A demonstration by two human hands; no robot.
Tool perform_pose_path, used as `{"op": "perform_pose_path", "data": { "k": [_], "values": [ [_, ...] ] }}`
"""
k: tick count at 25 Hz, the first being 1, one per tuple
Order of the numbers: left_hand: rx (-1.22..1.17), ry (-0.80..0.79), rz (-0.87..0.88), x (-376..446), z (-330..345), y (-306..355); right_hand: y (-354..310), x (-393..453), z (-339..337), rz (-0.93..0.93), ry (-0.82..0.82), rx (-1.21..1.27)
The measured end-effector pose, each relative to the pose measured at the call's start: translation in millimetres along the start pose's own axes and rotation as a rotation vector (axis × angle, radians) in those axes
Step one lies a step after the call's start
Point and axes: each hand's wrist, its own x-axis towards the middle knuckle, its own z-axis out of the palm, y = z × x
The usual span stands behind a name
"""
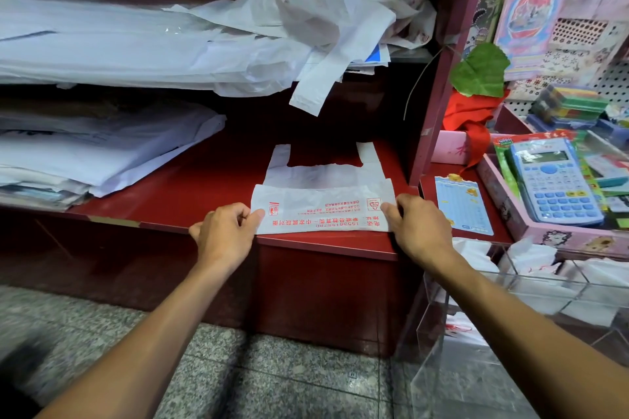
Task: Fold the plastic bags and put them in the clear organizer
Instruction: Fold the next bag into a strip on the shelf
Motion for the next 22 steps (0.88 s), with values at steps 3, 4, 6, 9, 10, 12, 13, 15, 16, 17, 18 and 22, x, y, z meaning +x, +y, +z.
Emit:
{"op": "perform_pose_path", "data": {
  "k": [3, 4, 6, 9, 10, 12, 13, 15, 16, 17, 18, 22],
  "values": [
    [0.071, -0.007, 0.030, -1, 1, 3, -1, 2, 1, 0.001, -0.004, -0.063],
    [0.068, -0.005, 0.026, -1, 1, 4, -1, 3, 0, 0.007, -0.002, -0.073],
    [-0.023, -0.021, -0.007, 0, -1, 4, -2, 3, 0, 0.010, 0.000, -0.083],
    [-0.216, -0.063, -0.035, 2, -4, 2, -2, 4, 0, 0.005, -0.019, -0.084],
    [-0.245, -0.064, -0.037, 2, -4, 1, -1, 5, 0, 0.009, -0.025, -0.077],
    [-0.290, -0.076, -0.053, 4, -2, -2, 0, 6, -2, 0.022, -0.035, -0.060],
    [-0.328, -0.091, -0.063, 5, -2, -3, 1, 7, -2, 0.030, -0.041, -0.054],
    [-0.453, -0.119, -0.070, 6, -4, -5, 1, 7, -4, 0.037, -0.049, -0.053],
    [-0.497, -0.126, -0.080, 7, -4, -7, 0, 7, -3, 0.037, -0.051, -0.055],
    [-0.492, -0.129, -0.091, 7, -4, -7, 0, 7, -3, 0.038, -0.053, -0.055],
    [-0.441, -0.121, -0.095, 7, -3, -7, 0, 7, -3, 0.041, -0.054, -0.051],
    [-0.140, -0.020, -0.067, 2, 1, 3, -1, 8, -3, 0.057, -0.046, -0.037]
  ]
}}
